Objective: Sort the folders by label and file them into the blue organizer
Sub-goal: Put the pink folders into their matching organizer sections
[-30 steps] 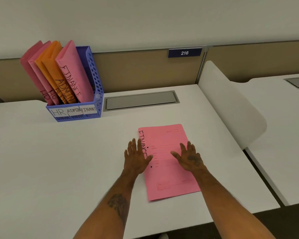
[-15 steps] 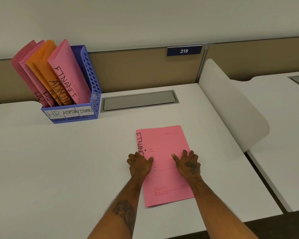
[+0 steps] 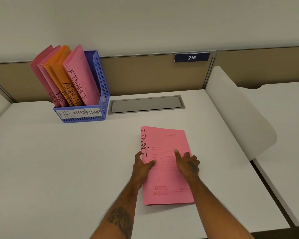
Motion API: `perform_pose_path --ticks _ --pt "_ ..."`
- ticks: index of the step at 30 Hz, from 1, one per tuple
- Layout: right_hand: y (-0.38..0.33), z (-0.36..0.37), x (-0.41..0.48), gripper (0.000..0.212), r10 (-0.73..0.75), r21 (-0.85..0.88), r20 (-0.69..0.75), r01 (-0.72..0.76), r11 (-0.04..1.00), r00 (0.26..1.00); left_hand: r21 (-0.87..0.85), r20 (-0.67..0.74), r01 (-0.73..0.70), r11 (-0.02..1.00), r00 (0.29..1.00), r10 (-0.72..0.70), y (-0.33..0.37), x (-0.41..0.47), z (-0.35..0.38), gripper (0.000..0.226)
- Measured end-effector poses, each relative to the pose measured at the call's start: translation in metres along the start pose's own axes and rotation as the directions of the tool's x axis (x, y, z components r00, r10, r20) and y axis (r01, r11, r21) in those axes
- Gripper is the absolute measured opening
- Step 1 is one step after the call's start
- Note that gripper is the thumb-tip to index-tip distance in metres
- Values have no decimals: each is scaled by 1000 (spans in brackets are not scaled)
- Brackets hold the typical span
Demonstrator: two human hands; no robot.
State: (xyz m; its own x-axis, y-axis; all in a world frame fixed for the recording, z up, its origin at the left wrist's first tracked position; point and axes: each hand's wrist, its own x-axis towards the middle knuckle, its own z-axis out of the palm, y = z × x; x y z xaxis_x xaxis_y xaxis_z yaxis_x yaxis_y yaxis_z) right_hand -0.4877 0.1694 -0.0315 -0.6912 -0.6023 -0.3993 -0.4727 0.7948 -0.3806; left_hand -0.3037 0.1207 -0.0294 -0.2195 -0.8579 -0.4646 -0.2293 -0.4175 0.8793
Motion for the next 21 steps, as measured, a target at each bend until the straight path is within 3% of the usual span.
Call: perform_pose_path --ticks 6,10,21 --pt "-15 4 -6 74 -17 56 -8 17 998 1000 -70 -27 -37 997 999 36 5 -9 -19 52" --pt "-41 7 -16 73 -74 111 -18 76 991 997 -83 -72 -72 994 995 66 16 -15 -48 50" --pt "-189 26 -91 72 -313 311 -65 318 896 947 -51 -214 -290 956 938 274 59 -30 -184 42"
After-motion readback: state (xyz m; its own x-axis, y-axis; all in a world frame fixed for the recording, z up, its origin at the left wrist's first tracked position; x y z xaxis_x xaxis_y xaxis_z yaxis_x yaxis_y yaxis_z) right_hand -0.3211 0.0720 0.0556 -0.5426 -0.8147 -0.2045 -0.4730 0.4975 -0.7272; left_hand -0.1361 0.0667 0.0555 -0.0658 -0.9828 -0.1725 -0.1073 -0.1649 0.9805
